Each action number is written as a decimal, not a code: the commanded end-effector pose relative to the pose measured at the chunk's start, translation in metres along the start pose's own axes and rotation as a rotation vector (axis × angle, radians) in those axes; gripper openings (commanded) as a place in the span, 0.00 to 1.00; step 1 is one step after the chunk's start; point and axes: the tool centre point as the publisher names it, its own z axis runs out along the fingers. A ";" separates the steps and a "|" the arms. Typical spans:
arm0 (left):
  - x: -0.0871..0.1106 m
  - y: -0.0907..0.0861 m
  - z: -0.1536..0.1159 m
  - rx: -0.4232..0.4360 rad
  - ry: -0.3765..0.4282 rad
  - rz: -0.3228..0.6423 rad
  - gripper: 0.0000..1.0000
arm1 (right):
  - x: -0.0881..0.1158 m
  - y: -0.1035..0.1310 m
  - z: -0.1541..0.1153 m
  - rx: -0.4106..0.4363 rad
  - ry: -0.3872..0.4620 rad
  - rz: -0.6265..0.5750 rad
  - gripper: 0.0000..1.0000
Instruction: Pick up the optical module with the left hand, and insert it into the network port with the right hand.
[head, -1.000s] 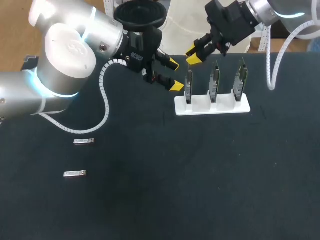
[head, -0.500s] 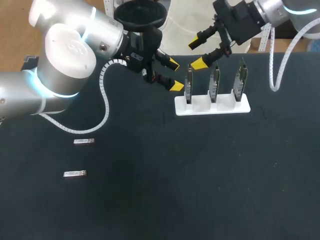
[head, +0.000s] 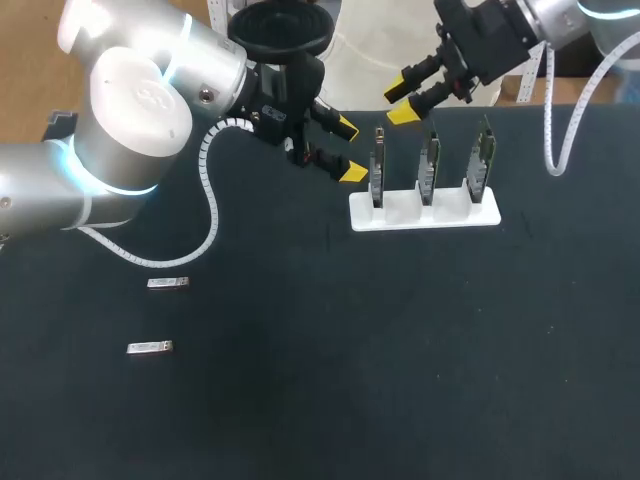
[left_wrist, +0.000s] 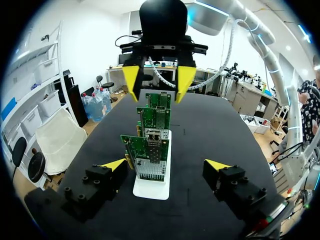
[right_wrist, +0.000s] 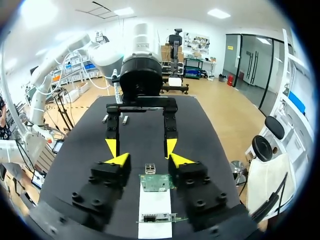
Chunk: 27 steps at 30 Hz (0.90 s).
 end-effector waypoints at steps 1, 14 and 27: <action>-0.001 0.001 0.001 0.002 0.005 -0.002 1.00 | -0.001 0.000 0.007 0.008 0.016 0.004 0.00; -0.001 0.001 0.001 0.002 0.005 -0.002 1.00 | -0.001 -0.008 0.019 -0.013 0.035 0.009 0.00; -0.001 0.001 0.001 0.002 0.005 -0.002 1.00 | 0.006 -0.011 0.024 -0.017 0.032 0.035 0.00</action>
